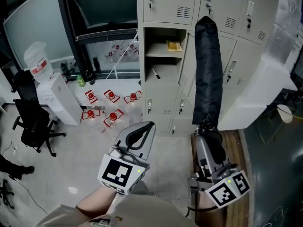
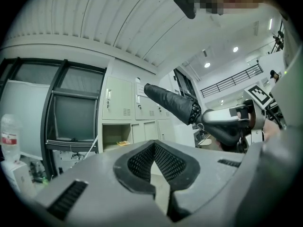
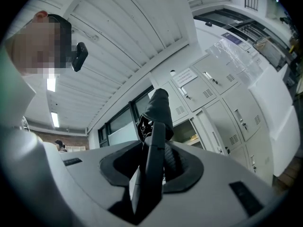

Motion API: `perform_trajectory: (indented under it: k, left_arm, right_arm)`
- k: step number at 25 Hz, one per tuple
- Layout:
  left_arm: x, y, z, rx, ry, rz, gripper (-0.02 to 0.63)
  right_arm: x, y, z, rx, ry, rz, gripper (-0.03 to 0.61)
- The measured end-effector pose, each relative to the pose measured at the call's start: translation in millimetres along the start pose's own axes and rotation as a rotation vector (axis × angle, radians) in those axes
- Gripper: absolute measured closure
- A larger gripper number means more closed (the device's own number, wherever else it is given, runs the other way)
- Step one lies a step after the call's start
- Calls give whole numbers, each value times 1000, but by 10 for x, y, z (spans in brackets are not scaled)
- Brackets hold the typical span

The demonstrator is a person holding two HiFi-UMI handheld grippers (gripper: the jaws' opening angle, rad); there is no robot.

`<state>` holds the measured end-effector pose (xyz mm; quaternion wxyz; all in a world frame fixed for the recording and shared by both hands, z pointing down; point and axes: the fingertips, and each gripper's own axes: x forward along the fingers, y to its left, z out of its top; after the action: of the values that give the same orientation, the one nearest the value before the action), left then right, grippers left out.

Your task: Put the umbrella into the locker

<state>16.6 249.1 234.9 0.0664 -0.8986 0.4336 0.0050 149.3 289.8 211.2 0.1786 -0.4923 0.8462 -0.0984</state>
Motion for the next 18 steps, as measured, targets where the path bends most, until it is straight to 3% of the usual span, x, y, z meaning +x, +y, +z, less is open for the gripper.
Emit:
perform_trajectory:
  k: [18]
  left_arm:
    - [539,409,-646,-18,85,58,606]
  right_arm:
    - [571,-649,-657,-22,150,-23,446]
